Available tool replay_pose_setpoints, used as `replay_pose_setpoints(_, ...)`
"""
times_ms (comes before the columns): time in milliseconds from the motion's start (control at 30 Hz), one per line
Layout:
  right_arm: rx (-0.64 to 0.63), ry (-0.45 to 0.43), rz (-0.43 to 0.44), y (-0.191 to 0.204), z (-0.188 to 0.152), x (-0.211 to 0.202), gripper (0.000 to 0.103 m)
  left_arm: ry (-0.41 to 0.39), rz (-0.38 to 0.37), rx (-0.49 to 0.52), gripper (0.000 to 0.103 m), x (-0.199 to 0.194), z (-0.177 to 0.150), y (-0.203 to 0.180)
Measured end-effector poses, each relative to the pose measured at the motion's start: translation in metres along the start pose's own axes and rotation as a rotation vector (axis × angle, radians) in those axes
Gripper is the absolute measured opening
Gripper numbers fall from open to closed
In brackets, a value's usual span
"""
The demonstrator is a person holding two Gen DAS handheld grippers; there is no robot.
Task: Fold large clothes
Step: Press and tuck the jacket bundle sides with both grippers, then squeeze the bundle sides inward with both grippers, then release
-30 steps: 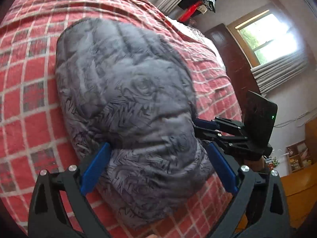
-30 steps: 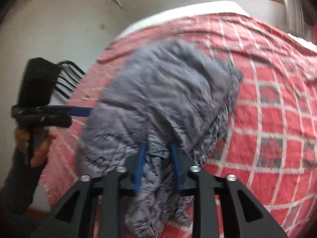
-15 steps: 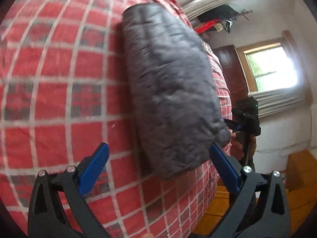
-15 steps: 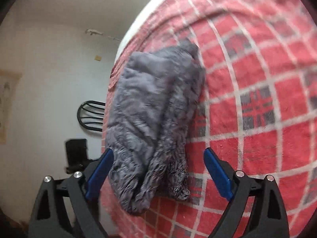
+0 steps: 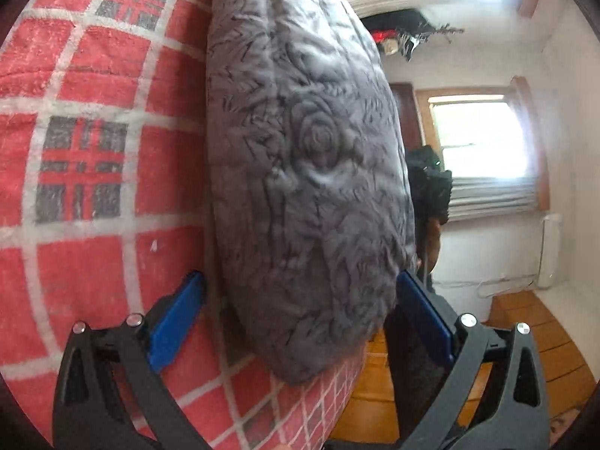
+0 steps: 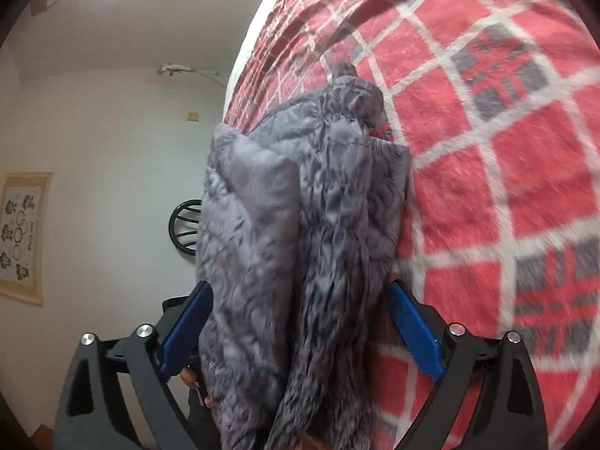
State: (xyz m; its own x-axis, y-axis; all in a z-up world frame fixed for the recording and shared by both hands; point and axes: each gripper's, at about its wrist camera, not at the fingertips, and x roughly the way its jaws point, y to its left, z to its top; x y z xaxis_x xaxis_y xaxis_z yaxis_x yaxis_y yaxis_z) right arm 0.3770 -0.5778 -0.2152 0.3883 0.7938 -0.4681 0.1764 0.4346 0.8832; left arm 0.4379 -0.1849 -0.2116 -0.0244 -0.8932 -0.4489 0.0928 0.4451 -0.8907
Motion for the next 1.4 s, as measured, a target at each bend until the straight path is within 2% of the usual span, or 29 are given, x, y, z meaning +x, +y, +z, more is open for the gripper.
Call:
replay_pose_setpoints(100, -0.006, 0.005, 0.014, 0.005, 0.012, 0.013, 0.095, -0.006, -0.034, 0.005, 0.1, 0.009, 0.001, -0.001)
replay_pose_setpoints(300, -0.031, 0.011, 0.014, 0.018, 0.029, 0.04, 0.095, 0.028, -0.023, 0.009, 0.1, 0.035, 0.001, -0.013)
replay_pose_setpoints(400, -0.06, -0.005, -0.003, 0.026, 0.023, 0.048, 0.093, 0.029, -0.018, -0.006, 0.1, 0.04, 0.0, -0.016)
replay_pose_setpoints(467, -0.093, -0.005, -0.008, 0.036, 0.019, 0.055, 0.077, 0.035, 0.002, 0.005, 0.1, 0.035, -0.006, -0.017)
replay_pose_setpoints(567, -0.133, -0.01, 0.004, 0.052, 0.011, 0.055, 0.061, 0.051, 0.023, 0.022, 0.099, 0.032, 0.001, -0.029)
replay_pose_setpoints(667, -0.165, -0.025, 0.029, 0.073, -0.001, 0.055, 0.052, 0.047, 0.043, 0.035, 0.099, 0.021, -0.005, -0.04)
replay_pose_setpoints(833, -0.214, -0.033, 0.057, 0.11, -0.033, 0.069, 0.051, 0.047, 0.07, 0.08, 0.099, -0.017, -0.031, -0.065)
replay_pose_setpoints(933, -0.242, -0.006, 0.087, 0.132, -0.062, 0.094, 0.05, 0.042, 0.099, 0.098, 0.099, -0.048, -0.061, -0.069)
replay_pose_setpoints(1067, -0.255, 0.047, 0.102, 0.143, -0.096, 0.136, 0.05, 0.028, 0.125, 0.073, 0.099, -0.08, -0.1, -0.055)
replay_pose_setpoints(1167, -0.241, 0.095, 0.113, 0.142, -0.118, 0.176, 0.05, 0.026, 0.137, 0.031, 0.099, -0.095, -0.139, -0.03)
replay_pose_setpoints(1267, -0.228, 0.127, 0.116, 0.134, -0.133, 0.206, 0.05, 0.025, 0.143, -0.022, 0.098, -0.095, -0.159, -0.004)
replay_pose_setpoints(1400, -0.193, 0.115, 0.127, 0.127, -0.128, 0.213, 0.05, 0.007, 0.095, -0.032, 0.096, -0.09, -0.165, 0.01)
